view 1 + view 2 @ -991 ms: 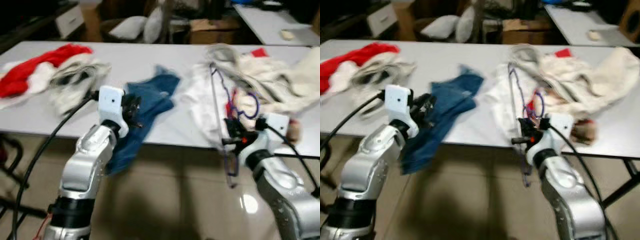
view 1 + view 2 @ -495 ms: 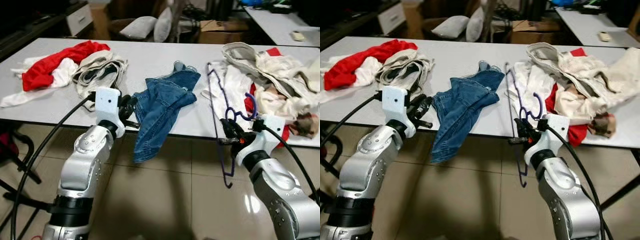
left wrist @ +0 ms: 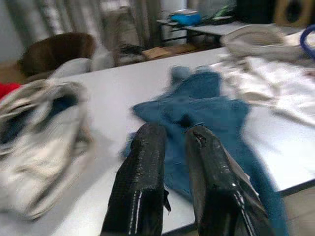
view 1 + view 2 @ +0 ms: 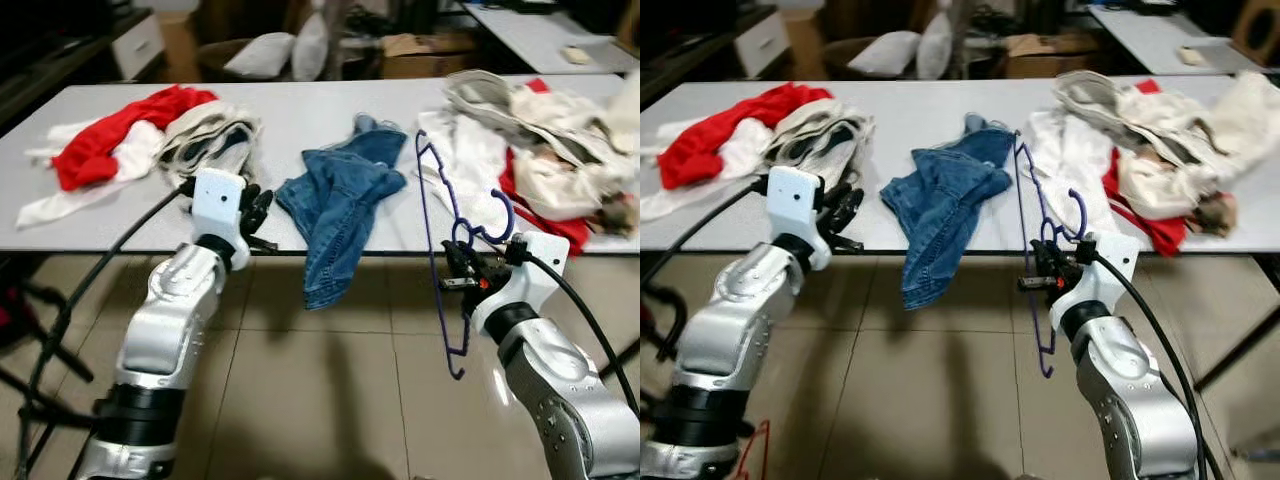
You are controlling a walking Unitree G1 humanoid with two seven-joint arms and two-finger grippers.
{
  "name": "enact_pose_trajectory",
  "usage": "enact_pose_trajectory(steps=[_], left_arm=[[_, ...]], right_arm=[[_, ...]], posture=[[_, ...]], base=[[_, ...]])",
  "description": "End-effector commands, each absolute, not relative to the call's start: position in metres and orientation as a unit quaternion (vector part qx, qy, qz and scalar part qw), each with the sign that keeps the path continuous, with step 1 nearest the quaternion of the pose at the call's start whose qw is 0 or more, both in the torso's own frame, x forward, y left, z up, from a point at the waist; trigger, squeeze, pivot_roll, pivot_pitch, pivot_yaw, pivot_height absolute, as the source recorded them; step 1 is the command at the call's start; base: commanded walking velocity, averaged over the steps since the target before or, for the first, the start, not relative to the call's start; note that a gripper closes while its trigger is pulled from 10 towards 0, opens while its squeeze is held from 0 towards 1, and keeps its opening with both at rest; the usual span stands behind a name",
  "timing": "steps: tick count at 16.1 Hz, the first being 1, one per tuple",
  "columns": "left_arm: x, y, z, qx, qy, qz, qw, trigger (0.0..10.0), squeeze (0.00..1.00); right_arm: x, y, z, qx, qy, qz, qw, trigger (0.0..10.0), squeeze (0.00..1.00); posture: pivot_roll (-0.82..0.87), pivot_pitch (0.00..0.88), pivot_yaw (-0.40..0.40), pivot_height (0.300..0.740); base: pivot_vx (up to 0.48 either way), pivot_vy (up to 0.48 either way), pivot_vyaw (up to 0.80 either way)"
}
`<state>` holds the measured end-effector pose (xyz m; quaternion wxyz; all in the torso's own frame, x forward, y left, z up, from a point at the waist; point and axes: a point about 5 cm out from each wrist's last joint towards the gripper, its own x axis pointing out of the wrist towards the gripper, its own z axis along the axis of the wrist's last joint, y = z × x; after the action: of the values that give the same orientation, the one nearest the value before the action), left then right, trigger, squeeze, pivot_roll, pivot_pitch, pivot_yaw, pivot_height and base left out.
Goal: Hang hanger
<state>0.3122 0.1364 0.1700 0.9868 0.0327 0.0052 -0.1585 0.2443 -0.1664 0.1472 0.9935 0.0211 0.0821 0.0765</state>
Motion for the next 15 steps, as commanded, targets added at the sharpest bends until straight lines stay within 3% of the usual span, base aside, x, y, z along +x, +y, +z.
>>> enact_pose_trajectory(steps=[1,3,7,15], left_arm=[[0.312,0.134,0.168,0.024,0.008,-0.159,0.987,10.0,0.00],[0.312,0.134,0.156,-0.028,0.030,-0.161,0.986,10.0,0.00],[0.307,0.137,0.144,-0.018,0.035,-0.148,0.988,10.0,0.00],[0.309,0.153,0.143,-0.008,0.032,-0.124,0.992,10.0,0.00]], right_arm=[[0.246,-0.171,0.149,0.009,0.079,0.071,0.994,10.0,0.00],[0.242,-0.176,0.148,0.017,0.082,0.055,0.995,10.0,0.00],[0.237,-0.176,0.139,0.018,0.098,0.069,0.993,10.0,0.00],[0.240,-0.163,0.141,0.012,0.078,0.120,0.990,10.0,0.00]], posture=[[-0.07,0.000,0.083,0.740],[-0.08,0.000,0.089,0.740],[-0.10,0.000,0.081,0.740],[-0.07,0.000,0.066,0.740]], base=[[0.000,-0.480,-0.80],[0.000,0.000,-0.40],[0.000,0.000,0.00],[0.308,0.000,0.00]])
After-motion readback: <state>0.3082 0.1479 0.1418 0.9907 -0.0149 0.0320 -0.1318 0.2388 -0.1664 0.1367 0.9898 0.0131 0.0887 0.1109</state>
